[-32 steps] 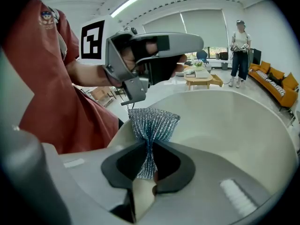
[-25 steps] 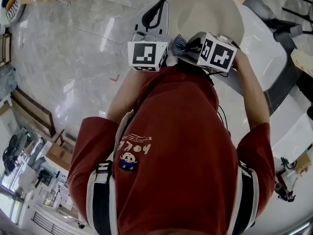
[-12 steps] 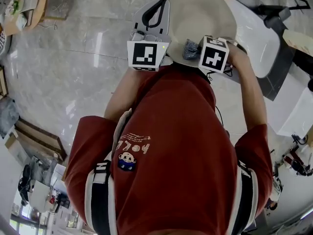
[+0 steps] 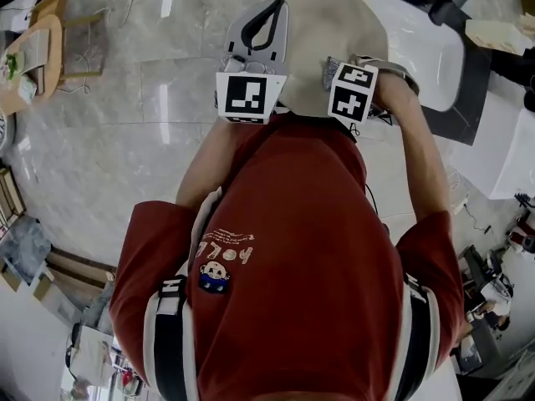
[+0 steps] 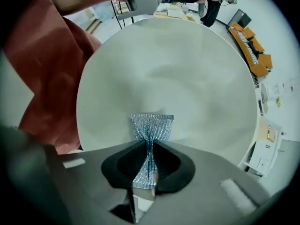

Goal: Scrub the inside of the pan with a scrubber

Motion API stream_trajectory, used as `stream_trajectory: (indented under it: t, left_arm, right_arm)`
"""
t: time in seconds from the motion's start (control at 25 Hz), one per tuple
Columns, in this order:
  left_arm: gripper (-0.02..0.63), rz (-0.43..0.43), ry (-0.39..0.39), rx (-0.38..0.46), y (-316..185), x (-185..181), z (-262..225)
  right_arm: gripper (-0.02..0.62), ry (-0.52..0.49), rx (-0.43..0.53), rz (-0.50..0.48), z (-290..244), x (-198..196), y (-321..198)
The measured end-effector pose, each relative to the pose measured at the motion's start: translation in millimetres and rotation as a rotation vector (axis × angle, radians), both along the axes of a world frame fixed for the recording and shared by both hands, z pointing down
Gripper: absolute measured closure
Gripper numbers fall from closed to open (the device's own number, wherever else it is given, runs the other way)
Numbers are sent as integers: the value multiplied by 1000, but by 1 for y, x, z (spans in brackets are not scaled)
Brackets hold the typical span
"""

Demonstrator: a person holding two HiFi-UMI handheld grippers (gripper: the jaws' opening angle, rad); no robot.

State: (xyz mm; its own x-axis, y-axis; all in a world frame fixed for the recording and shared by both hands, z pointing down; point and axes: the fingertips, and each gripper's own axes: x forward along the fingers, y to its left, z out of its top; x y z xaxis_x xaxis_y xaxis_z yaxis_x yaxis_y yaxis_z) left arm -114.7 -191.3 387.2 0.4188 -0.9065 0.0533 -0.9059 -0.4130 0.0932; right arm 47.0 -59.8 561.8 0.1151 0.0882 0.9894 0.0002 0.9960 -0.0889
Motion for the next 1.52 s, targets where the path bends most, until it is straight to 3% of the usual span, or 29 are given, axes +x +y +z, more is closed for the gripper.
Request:
stream_trajectory:
  t: [0.36, 1.0, 1.16, 1.52]
  left_arm:
    - [600, 49, 11, 10, -9, 13, 0]
    - [600, 30, -13, -34, -11, 5, 16]
    - [600, 22, -19, -34, -12, 3, 15]
    - [600, -19, -43, -46, -14, -9, 19]
  right_arm:
    - [532, 56, 190, 90, 8, 20, -38]
    - [525, 64, 486, 220, 6, 29, -96]
    - [525, 60, 564, 274, 1, 29, -110]
    - [525, -20, 685, 287, -9, 14, -138]
